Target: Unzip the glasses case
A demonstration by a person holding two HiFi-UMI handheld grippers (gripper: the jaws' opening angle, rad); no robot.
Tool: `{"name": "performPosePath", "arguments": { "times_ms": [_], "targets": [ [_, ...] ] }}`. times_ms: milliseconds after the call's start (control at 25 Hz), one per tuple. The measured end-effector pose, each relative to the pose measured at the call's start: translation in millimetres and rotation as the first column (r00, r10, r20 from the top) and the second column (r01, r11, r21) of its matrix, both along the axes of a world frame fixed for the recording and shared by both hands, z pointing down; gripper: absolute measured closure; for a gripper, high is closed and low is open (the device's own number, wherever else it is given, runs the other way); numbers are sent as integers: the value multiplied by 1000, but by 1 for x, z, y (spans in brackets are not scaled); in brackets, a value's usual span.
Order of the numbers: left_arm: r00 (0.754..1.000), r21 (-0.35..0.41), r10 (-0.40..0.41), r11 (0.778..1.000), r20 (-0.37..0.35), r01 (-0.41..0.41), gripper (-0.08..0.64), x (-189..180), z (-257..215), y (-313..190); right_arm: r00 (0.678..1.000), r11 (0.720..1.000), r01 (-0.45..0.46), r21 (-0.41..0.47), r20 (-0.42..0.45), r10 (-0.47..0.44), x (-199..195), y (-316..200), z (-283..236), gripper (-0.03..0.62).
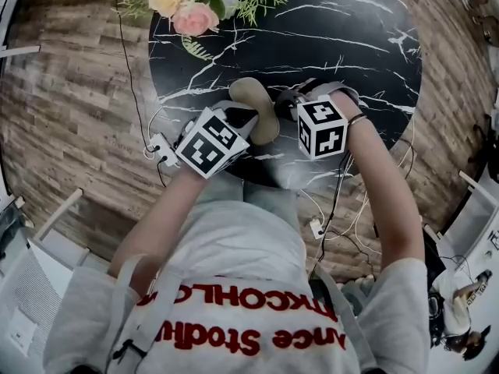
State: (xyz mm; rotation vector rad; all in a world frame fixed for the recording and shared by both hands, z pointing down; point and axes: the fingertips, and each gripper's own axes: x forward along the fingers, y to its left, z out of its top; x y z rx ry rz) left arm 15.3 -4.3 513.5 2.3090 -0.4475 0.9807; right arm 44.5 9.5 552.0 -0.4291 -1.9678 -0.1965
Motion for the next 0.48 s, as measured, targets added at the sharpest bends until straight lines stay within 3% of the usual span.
{"name": "performPosePath", "arguments": {
  "times_ms": [280, 480],
  "targets": [
    [1000, 5, -19, 1000, -7, 19, 554, 0, -1, -1, 1000, 999, 26, -18, -6, -26, 5, 14, 0, 555],
    [1000, 2, -17, 1000, -2, 17, 554, -1, 1, 0, 999, 999, -43, -26, 19, 43, 8, 24, 1, 555]
  ]
}}
